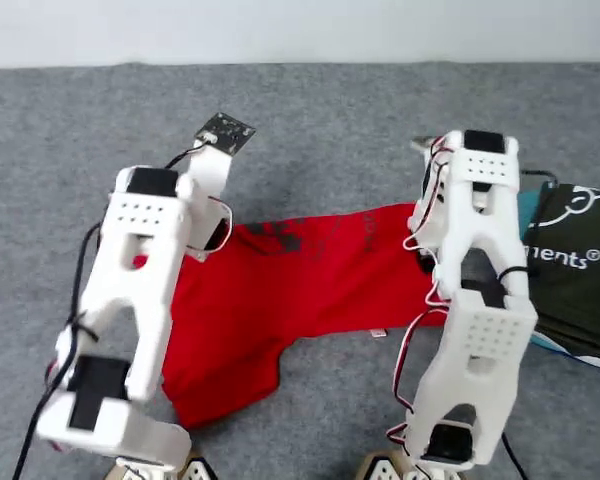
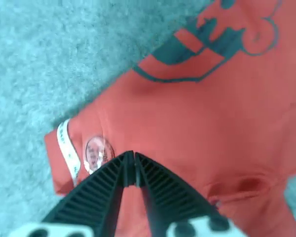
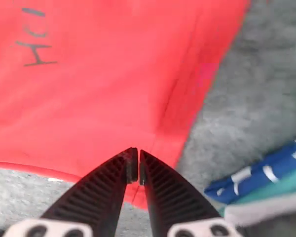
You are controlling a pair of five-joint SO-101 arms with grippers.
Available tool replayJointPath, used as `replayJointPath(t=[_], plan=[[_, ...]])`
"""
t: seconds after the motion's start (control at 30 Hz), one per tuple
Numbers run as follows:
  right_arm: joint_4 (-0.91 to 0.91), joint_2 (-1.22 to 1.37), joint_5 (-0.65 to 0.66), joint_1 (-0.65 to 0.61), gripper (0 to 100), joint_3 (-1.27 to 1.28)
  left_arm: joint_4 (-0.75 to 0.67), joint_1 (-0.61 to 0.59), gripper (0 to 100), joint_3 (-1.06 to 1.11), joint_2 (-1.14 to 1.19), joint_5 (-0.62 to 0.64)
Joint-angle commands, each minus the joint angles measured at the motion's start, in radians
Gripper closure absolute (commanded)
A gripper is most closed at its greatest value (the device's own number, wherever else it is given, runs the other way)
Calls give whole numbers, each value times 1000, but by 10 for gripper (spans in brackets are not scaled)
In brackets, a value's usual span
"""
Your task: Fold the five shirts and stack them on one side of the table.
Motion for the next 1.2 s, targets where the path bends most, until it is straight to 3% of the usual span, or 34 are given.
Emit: replayJointPath(t=[0.0, 0.3, 0.53, 0.73, 0.93, 1.17], plan=[[-13, 41, 44, 13, 988, -2, -55, -32, 993, -68, 101, 3], [-36, 136, 110, 113, 988, -2, -97, -199, 994, -79, 239, -31], [-4, 133, 121, 122, 988, -40, -66, -222, 994, -81, 235, -48], [45, 38, 123, 111, 988, -140, 48, -218, 994, -85, 15, -44], [47, -165, 123, 19, 985, -138, 141, -290, 994, -76, -255, -44], [47, -325, 123, -214, 951, -44, 180, -588, 994, 24, -384, -51]])
